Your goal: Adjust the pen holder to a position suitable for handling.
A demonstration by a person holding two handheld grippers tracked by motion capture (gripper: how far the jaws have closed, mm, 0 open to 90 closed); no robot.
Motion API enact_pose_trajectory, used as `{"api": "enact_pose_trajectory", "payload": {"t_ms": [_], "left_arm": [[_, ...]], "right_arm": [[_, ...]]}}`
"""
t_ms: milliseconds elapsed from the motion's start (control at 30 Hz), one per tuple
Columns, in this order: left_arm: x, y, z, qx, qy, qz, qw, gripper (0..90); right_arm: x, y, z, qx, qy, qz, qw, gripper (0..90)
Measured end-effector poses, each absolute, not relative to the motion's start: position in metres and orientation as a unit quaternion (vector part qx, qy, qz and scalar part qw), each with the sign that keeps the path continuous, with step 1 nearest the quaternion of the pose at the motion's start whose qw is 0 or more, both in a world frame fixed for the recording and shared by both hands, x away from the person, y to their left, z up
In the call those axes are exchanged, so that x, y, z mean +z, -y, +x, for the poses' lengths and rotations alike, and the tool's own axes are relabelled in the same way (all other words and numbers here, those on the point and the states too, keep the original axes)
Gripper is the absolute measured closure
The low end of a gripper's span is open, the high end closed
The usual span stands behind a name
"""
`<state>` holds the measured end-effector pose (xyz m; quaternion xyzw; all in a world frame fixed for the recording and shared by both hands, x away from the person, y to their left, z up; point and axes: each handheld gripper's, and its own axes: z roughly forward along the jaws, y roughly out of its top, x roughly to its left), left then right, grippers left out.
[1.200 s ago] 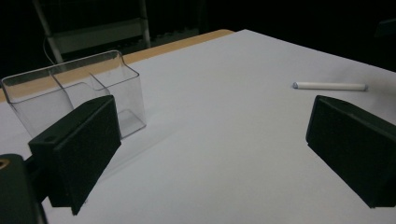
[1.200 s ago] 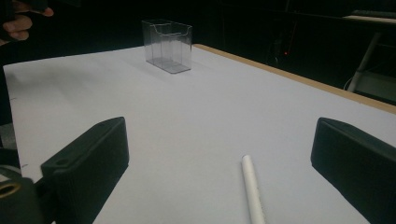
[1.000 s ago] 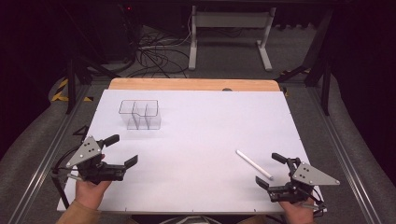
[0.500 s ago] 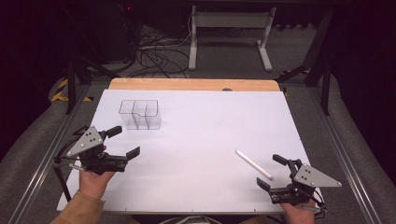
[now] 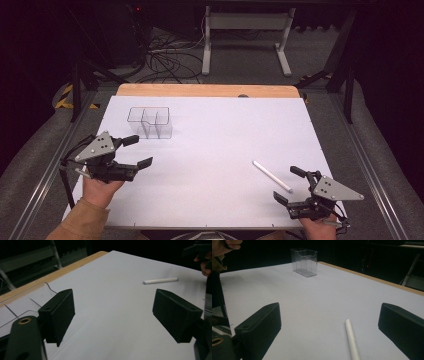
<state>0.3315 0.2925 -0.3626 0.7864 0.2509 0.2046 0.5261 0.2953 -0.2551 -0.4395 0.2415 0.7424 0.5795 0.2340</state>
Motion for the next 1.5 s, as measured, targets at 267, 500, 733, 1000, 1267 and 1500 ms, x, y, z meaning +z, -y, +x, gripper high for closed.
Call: {"api": "enact_pose_trajectory", "payload": {"t_ms": [267,500,733,1000,1267,1500], "left_arm": [[-0.349,-0.298,0.354,0.181,-0.225,0.823,0.489,25.4],[-0.338,-0.300,0.365,0.187,-0.202,0.841,0.466,23.9],[-0.332,-0.297,0.379,0.181,-0.191,0.861,0.436,25.0],[-0.334,-0.292,0.394,0.170,-0.190,0.873,0.417,26.4],[-0.332,-0.292,0.408,0.161,-0.173,0.885,0.402,27.8],[-0.330,-0.290,0.420,0.166,-0.141,0.898,0.382,27.6]], "right_arm": [[-0.440,0.254,0.296,0.579,-0.745,0.239,0.231,5.4],[-0.440,0.254,0.296,0.580,-0.745,0.238,0.226,5.5],[-0.441,0.253,0.296,0.578,-0.748,0.235,0.227,5.6],[-0.442,0.253,0.296,0.578,-0.748,0.239,0.224,5.6],[-0.441,0.253,0.294,0.579,-0.750,0.232,0.218,5.6],[-0.442,0.252,0.295,0.581,-0.753,0.227,0.212,5.6]]}}
